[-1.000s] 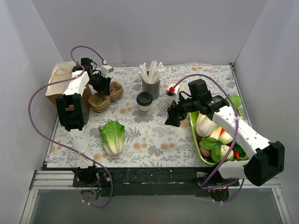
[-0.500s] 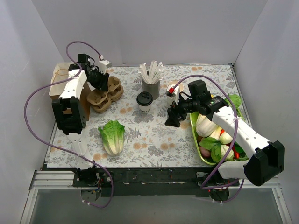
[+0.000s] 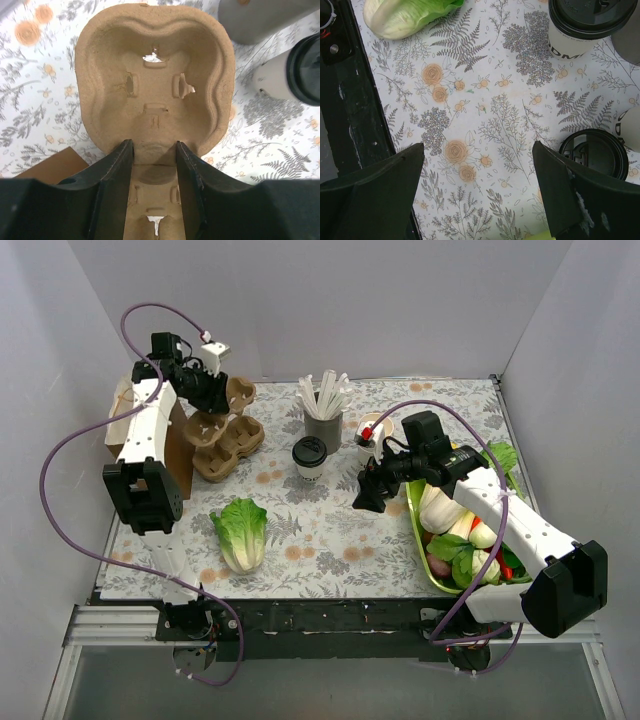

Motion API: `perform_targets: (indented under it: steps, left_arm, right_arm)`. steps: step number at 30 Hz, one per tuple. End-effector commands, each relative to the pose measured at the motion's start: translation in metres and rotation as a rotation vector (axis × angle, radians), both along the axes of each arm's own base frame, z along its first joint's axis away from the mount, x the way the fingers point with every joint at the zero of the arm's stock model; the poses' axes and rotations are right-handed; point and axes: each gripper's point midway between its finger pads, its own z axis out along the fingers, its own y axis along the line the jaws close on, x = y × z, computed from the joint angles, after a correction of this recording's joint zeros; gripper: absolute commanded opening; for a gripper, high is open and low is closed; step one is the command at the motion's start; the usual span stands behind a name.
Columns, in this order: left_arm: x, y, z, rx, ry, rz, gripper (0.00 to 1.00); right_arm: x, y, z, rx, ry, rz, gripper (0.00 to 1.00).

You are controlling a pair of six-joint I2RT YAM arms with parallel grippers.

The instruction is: Pack the takeout coffee

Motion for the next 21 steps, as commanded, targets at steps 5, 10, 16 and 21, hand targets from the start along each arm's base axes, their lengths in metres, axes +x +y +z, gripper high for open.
perform_targets:
  steps: [5,10,16,21]
  left_arm:
    - [-0.064,-0.060,0.082,-0.124,-0.071,-0.116,0.00]
    - [-0.100,-0.092,0.076,-0.172,-0.004,-0.152,0.00]
    - [-0.162,-0.119,0.050,-0.178,0.105,-0.209,0.00]
    - [-0.198,-0.124,0.028,-0.153,0.143,-0.249,0.00]
  right_arm:
    - [0.008,-0.001,0.015,0.041,-0.035,-0.035,0.96]
    - [0.018,0.002,0.024,0.053,-0.049,-0.046,0.96]
    - [0.027,0.004,0.032,0.060,-0.063,-0.060,0.96]
    - [0.036,0.000,0.035,0.068,-0.059,-0.101,0.96]
